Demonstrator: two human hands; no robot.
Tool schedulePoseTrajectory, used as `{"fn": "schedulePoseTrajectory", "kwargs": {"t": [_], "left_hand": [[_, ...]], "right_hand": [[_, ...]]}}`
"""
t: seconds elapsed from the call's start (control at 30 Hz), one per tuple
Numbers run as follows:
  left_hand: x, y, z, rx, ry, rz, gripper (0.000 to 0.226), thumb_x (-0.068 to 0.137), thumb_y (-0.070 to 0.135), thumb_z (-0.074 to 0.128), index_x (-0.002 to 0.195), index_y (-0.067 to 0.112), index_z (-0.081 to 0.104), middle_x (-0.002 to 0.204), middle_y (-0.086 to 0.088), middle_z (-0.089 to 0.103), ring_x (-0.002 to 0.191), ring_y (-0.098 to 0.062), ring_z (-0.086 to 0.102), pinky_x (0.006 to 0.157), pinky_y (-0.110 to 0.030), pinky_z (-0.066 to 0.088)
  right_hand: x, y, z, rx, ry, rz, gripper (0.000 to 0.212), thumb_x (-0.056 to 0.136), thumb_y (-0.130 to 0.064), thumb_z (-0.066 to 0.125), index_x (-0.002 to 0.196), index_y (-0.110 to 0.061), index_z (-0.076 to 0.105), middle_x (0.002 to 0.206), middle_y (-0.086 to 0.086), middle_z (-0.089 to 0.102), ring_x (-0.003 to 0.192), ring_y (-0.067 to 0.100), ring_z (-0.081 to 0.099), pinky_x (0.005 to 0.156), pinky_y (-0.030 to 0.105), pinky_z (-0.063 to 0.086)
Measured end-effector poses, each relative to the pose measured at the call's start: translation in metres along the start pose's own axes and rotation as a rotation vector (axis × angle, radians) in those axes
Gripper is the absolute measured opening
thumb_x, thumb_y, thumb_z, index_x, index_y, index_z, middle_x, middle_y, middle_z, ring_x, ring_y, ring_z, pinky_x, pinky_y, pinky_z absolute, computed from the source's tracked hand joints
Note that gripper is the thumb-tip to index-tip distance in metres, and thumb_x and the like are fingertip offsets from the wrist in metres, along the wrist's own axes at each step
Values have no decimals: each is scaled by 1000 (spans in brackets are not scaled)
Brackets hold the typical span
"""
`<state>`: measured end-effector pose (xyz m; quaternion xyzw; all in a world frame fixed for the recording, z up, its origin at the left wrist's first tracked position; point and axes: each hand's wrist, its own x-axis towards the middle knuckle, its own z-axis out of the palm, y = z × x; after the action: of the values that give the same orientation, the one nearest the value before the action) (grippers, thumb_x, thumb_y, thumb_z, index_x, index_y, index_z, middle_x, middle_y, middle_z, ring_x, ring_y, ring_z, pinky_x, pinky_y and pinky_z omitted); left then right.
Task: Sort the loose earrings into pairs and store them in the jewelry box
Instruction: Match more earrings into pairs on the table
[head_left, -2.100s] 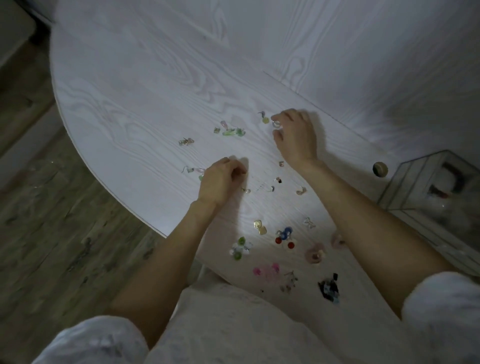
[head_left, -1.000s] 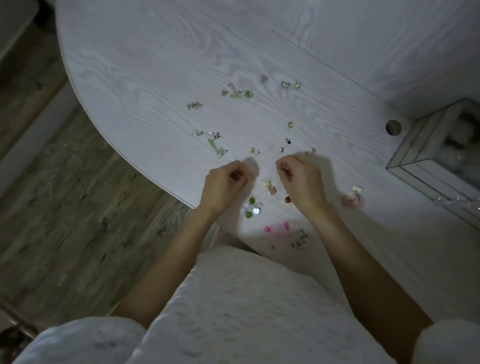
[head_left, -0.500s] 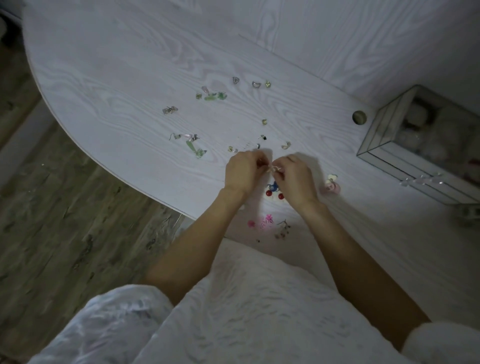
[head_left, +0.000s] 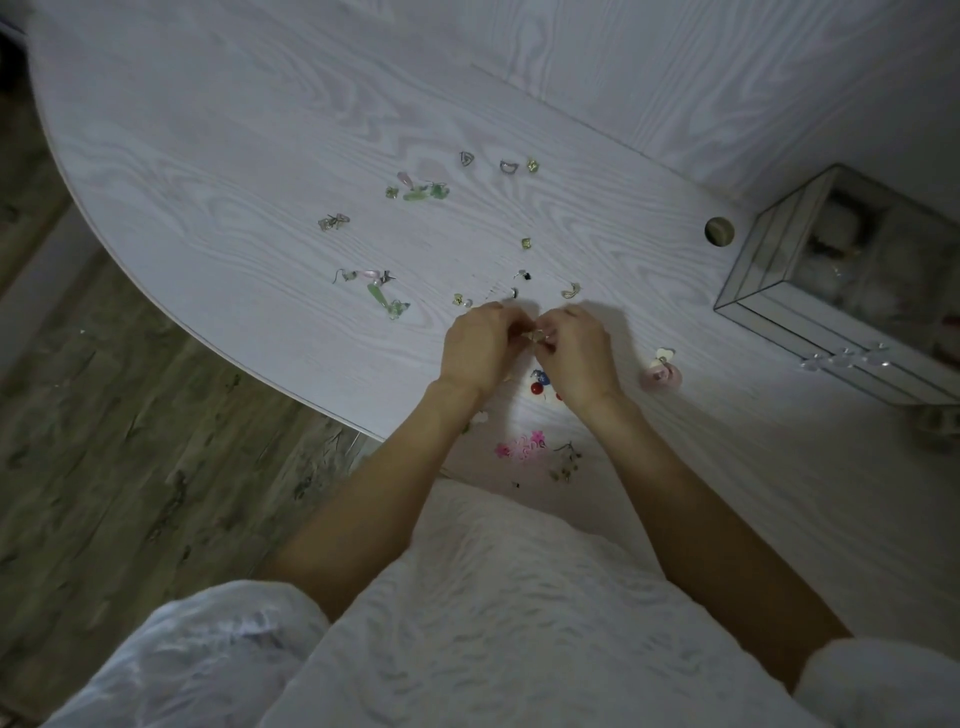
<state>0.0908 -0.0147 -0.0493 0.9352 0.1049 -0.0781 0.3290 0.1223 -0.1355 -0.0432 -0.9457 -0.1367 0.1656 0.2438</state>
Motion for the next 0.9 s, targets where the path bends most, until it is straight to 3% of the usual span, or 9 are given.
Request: {"fn": "schedulePoseTrajectory", "kwargs": {"t": [0.2, 0.3, 0.4, 0.53, 0.63, 0.73, 0.9], "left_hand": [[-1, -3, -3, -90, 20, -35, 15, 85, 13, 61, 96, 13, 70, 91, -5, 73, 84, -22, 66, 75, -31, 51], [-6, -9, -12, -161, 36, 8, 15, 85, 14, 63, 98, 17, 70, 93, 0, 72, 82, -13, 64, 73, -17, 45], [-13, -23, -29, -193, 169, 90, 14, 84, 11, 65, 96, 17, 70, 89, 3, 70, 73, -4, 56, 65, -6, 38], [-9, -41, -42, -65, 292, 41, 14, 85, 18, 65, 99, 19, 69, 89, 2, 70, 82, -14, 57, 69, -21, 39], [4, -34, -40, 16, 201, 29, 21, 83, 30, 66, 102, 20, 66, 91, 4, 70, 89, -19, 56, 68, -30, 45], [23, -12, -28, 22, 114, -24, 26, 83, 38, 63, 100, 17, 63, 91, 1, 69, 89, -21, 56, 69, -32, 46], [43, -4, -13, 98, 84, -101, 22, 91, 30, 50, 102, 17, 64, 96, -7, 66, 89, -26, 57, 67, -33, 43]], "right_hand": [[-2, -1, -5, 43, -23, 17, 30, 85, 4, 56, 112, -6, 63, 112, 10, 61, 95, 23, 61, 84, 27, 49], [-6, 2, -19, 107, 10, 17, 31, 86, 3, 56, 114, -8, 62, 112, 7, 62, 90, 16, 61, 76, 21, 50], [-2, 5, -35, 136, 69, -35, 28, 86, 0, 58, 112, -9, 64, 109, 8, 63, 89, 14, 58, 81, 27, 51], [26, 5, -37, 61, 35, -136, 27, 86, -1, 58, 111, -10, 64, 109, 9, 62, 100, 20, 56, 86, 31, 50], [50, -1, -29, -39, -16, -204, 30, 86, -1, 57, 114, -11, 62, 112, 11, 61, 108, 26, 51, 90, 39, 48], [63, -8, -24, -105, -63, -226, 33, 86, -2, 57, 117, -14, 62, 114, 12, 61, 110, 28, 50, 92, 39, 46], [74, -8, -20, -103, -82, -227, 21, 87, -7, 58, 104, -14, 68, 102, 11, 63, 102, 28, 55, 81, 42, 50]]}}
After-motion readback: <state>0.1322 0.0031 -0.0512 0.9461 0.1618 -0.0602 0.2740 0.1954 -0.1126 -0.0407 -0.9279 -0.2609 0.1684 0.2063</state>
